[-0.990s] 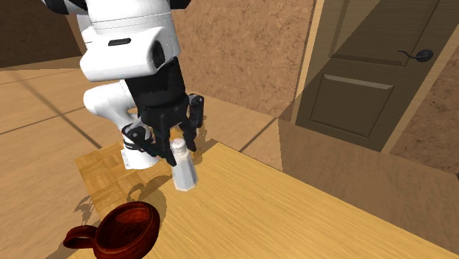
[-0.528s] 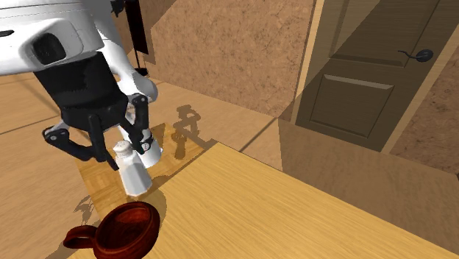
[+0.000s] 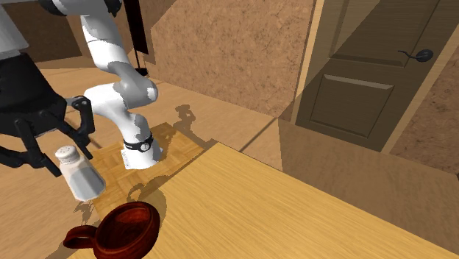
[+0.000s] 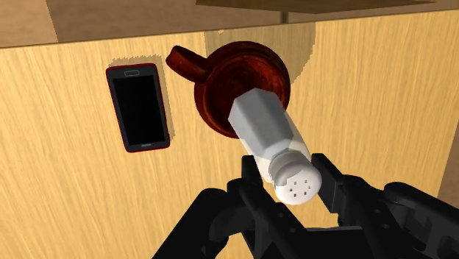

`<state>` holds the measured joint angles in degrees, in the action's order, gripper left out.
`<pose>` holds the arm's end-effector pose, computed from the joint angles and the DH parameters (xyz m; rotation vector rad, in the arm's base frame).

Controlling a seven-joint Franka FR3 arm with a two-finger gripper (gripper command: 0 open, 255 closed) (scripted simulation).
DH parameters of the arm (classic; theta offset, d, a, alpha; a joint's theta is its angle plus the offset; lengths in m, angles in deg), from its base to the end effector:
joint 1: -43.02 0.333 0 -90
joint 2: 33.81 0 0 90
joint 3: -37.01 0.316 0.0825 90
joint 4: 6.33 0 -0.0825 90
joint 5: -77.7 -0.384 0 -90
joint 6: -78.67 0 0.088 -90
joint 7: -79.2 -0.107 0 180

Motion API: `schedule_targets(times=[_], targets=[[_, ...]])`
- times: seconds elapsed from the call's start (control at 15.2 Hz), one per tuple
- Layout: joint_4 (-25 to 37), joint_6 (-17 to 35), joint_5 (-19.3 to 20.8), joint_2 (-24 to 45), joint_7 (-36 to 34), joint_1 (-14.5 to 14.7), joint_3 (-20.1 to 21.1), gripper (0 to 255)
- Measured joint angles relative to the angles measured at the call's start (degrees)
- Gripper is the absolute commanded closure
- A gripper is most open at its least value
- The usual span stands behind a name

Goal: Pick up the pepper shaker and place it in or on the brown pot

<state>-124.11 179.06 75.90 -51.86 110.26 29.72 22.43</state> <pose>0.4061 -0.2258 0.5646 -3.0447 -0.0941 -0.0832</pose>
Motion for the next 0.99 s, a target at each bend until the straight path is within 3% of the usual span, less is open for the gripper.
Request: schedule_targets(times=[0.99], targets=[[-10.4,11.2,-0.1,0.9,1.4,-0.3,-0.7,255]])
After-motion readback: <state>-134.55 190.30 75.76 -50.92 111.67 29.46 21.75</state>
